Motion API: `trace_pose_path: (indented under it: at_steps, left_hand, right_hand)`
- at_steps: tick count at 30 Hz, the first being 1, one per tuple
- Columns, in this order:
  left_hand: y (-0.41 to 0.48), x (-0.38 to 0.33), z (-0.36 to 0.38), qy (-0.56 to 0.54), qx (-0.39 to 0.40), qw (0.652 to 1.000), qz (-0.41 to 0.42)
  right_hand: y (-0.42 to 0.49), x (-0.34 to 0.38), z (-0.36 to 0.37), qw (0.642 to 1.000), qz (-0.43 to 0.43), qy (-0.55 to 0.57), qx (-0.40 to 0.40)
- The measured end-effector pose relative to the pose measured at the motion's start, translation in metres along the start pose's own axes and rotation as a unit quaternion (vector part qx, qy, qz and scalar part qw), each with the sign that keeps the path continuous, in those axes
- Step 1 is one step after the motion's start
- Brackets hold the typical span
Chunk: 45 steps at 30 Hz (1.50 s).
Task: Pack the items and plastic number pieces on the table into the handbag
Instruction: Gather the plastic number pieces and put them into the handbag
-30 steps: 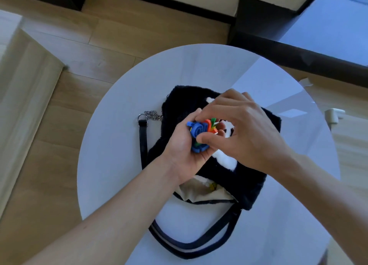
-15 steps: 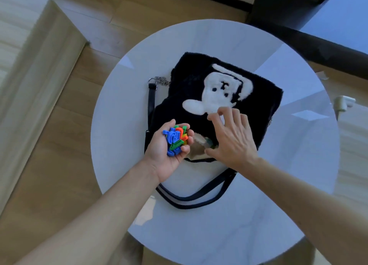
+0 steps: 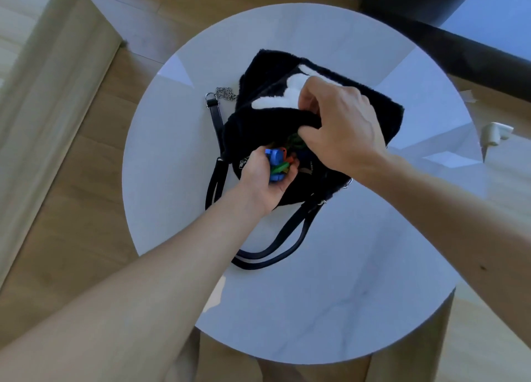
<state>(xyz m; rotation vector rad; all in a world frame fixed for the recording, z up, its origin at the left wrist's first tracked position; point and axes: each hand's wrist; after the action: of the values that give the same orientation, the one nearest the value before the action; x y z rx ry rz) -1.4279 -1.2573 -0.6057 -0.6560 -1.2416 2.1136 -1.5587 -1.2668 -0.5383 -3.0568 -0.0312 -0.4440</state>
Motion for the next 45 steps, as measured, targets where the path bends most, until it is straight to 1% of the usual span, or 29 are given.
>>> trace_pose_path:
  at_steps: [1,3,6,10,15,18,24,28,30,32,34,36,38,40,41,43,44,45]
  left_hand:
    - [0.002,0.0,0.005,-0.01,-0.006,1.0,0.022]
    - [0.001,-0.001,0.015,-0.02,0.008,0.998,0.052]
    - [-0.004,-0.002,0.022,-0.01,0.056,0.997,0.044]
    - [-0.012,0.003,0.027,0.008,0.088,0.995,0.055]
    - [-0.023,0.013,0.027,0.026,0.132,0.99,0.046]
    - [-0.025,0.017,0.024,0.0,0.105,0.993,0.048]
    - [-0.031,0.024,0.019,0.027,0.081,0.995,0.051]
    - [-0.034,0.024,0.001,0.105,0.036,0.992,0.054]
    - [-0.038,0.024,-0.01,0.196,0.012,0.979,0.056]
    - [-0.045,0.02,-0.026,0.305,-0.018,0.95,0.058]
    - [-0.05,0.008,-0.046,0.411,-0.031,0.908,0.075]
    - [-0.052,-0.012,-0.065,0.502,-0.039,0.859,0.098]
    - [-0.048,-0.031,-0.078,0.562,-0.05,0.813,0.142]
    - [-0.041,-0.052,-0.087,0.605,-0.067,0.761,0.222]
    - [-0.037,-0.062,-0.089,0.626,-0.073,0.728,0.27]
    - [-0.028,-0.081,-0.096,0.661,-0.065,0.661,0.348]
    - [-0.02,-0.089,-0.099,0.676,-0.049,0.637,0.367]
    - [-0.014,-0.095,-0.101,0.696,-0.036,0.617,0.366]
  right_hand:
    - [0.0,0.0,0.0,1.0,0.007,0.003,0.006]
    - [-0.002,-0.003,-0.001,1.0,0.02,0.013,0.012]
    - [-0.006,-0.007,-0.002,0.999,0.036,0.027,0.014]
    - [-0.009,-0.015,-0.002,0.998,0.049,0.041,0.019]
    - [-0.016,-0.022,-0.005,0.997,0.052,0.054,0.031]
    - [-0.021,-0.025,-0.003,0.996,0.048,0.064,0.042]
    - [-0.033,-0.029,0.0,0.995,0.058,0.066,0.047]
    - [-0.043,-0.031,0.012,0.995,0.064,0.062,0.044]
    - [-0.047,-0.029,0.018,0.995,0.067,0.052,0.046]
    - [-0.052,-0.024,0.025,0.995,0.072,0.044,0.059]
    - [-0.056,-0.017,0.033,0.993,0.083,0.044,0.073]
    - [-0.063,-0.003,0.04,0.99,0.109,0.062,0.06]
    - [-0.075,0.015,0.046,0.985,0.144,0.087,0.031]
    - [-0.087,0.04,0.057,0.971,0.194,0.136,0.032]
    - [-0.091,0.054,0.064,0.958,0.223,0.172,0.051]
    - [-0.095,0.08,0.08,0.919,0.283,0.246,0.124]
    - [-0.096,0.091,0.09,0.893,0.312,0.281,0.163]
    - [-0.095,0.101,0.1,0.863,0.34,0.318,0.194]
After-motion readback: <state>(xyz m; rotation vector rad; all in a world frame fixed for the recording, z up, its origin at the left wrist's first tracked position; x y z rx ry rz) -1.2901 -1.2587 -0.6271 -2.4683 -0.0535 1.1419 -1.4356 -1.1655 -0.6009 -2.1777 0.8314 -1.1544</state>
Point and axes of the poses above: each hand's wrist, its own y-axis towards the middle knuckle, its own z-axis out of the palm, x = y × z, and after that the axes turned 10 degrees about -y, right-handed
